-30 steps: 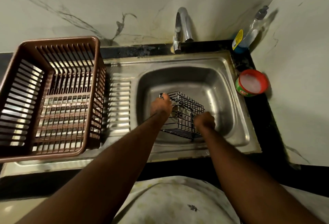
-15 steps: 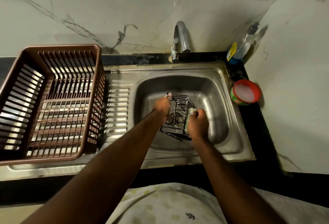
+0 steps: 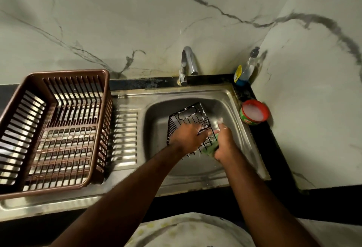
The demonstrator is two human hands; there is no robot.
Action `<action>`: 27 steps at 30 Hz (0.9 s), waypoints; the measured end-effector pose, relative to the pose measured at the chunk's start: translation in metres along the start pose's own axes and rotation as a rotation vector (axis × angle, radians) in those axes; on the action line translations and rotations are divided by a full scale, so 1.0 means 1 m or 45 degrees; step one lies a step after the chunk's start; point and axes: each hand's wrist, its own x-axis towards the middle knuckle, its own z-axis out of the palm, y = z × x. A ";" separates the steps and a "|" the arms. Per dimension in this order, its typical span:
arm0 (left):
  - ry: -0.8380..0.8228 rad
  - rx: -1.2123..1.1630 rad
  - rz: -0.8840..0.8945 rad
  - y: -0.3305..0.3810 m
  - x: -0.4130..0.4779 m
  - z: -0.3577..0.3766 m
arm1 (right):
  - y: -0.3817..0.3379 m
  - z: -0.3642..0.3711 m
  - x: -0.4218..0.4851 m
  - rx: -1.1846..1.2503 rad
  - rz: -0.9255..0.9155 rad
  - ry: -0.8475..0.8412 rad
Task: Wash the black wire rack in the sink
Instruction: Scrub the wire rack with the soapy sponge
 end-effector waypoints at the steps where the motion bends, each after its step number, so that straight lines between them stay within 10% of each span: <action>1: -0.008 0.044 0.049 0.002 -0.003 -0.004 | 0.000 0.000 -0.006 -0.004 0.009 -0.040; 11: -0.047 0.366 0.402 0.025 -0.021 -0.055 | -0.011 -0.006 -0.040 -0.180 0.096 -0.308; 17: 0.316 -0.513 -0.495 -0.016 0.006 -0.084 | -0.011 -0.016 -0.047 0.007 0.045 -0.379; 20: -0.116 -1.311 -1.029 -0.045 0.002 -0.079 | -0.013 -0.027 -0.048 -0.011 0.037 -0.443; 27: -0.276 -1.932 -0.925 -0.025 0.000 -0.053 | -0.021 -0.036 -0.048 -0.301 -0.173 -0.192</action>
